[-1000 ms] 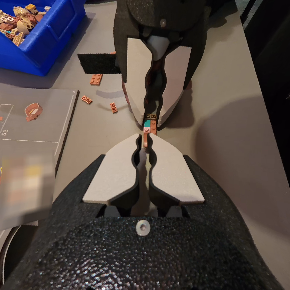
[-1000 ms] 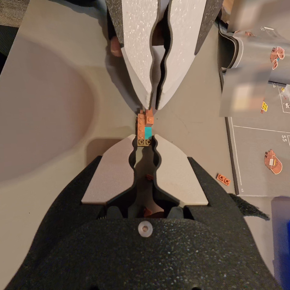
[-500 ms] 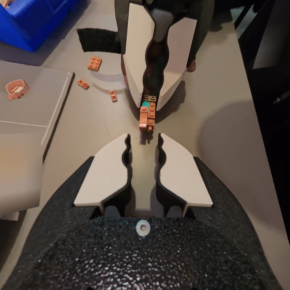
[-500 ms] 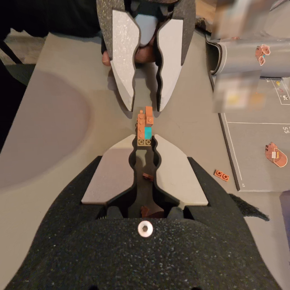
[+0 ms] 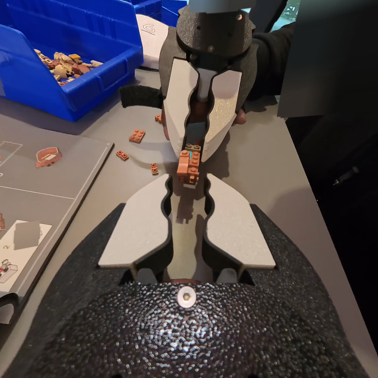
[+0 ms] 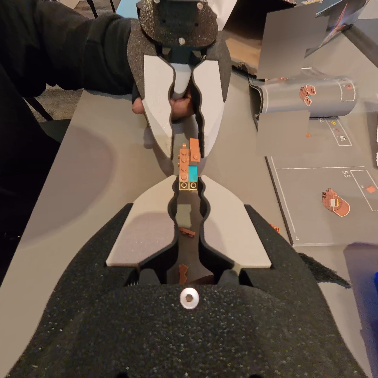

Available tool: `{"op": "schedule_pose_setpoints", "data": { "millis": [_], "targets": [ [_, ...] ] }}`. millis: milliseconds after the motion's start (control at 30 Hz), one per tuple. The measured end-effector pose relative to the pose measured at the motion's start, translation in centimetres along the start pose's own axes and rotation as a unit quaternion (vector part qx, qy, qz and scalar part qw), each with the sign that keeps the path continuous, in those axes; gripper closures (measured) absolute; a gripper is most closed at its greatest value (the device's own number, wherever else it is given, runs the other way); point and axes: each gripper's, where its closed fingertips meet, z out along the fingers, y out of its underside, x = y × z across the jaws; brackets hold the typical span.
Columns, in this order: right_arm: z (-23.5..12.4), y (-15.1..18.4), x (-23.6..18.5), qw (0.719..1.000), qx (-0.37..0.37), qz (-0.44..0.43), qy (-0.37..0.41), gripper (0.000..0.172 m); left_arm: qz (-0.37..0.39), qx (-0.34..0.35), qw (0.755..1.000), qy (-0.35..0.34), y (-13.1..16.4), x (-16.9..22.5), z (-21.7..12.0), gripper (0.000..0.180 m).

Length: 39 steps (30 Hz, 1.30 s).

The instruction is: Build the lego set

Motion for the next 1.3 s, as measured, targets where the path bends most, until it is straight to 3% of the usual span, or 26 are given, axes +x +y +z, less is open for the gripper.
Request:
{"op": "schedule_pose_setpoints", "data": {
  "millis": [867, 1100, 1300],
  "targets": [
    [-1.1, -1.9, -0.8, 0.999, 0.036, -0.016, -0.008, 0.155, -0.006, 0.052, 0.998, 0.042, -1.6, 1.0, -0.2, 0.163],
    [-1.5, -2.2, -0.9, 0.987, 0.051, -0.147, 0.048, 0.134, -0.027, 0.093, 0.994, 0.057, -2.7, 1.2, -0.5, 0.163],
    [-2.0, -2.8, 0.5, 0.919, 0.074, -0.339, 0.186, 0.116, -0.061, 0.121, 0.989, 0.06, -3.3, 0.7, -1.1, 0.163]
  ]
}}
